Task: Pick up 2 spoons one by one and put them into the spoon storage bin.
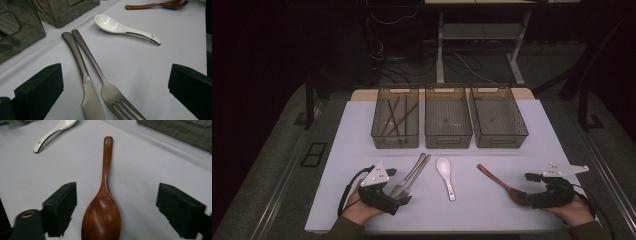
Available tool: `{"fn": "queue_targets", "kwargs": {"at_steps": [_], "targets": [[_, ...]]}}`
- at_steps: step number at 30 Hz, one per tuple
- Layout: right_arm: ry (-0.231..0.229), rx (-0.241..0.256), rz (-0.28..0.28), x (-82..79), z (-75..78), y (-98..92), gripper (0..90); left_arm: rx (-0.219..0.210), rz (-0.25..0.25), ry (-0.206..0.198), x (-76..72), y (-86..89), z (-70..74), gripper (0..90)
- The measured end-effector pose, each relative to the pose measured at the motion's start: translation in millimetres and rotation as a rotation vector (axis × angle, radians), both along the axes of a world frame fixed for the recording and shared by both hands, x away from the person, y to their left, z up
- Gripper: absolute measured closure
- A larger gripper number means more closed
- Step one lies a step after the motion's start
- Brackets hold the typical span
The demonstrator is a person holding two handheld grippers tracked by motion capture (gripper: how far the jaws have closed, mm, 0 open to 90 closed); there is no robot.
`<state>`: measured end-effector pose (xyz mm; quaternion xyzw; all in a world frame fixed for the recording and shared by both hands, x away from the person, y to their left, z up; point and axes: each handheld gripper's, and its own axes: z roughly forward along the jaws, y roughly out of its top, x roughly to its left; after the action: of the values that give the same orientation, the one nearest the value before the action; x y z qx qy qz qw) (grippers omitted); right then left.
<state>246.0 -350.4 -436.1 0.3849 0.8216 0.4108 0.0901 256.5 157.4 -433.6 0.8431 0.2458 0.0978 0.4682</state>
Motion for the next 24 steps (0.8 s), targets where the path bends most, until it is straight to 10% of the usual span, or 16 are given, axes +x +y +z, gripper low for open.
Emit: {"fn": "queue_targets", "kwargs": {"at_steps": [24], "targets": [[0.114, -0.009, 0.066, -2.6, -7.2, -4.4, 50.0, -0.006, 0.001, 0.001, 1.3, -0.8, -0.9, 0.0]]}}
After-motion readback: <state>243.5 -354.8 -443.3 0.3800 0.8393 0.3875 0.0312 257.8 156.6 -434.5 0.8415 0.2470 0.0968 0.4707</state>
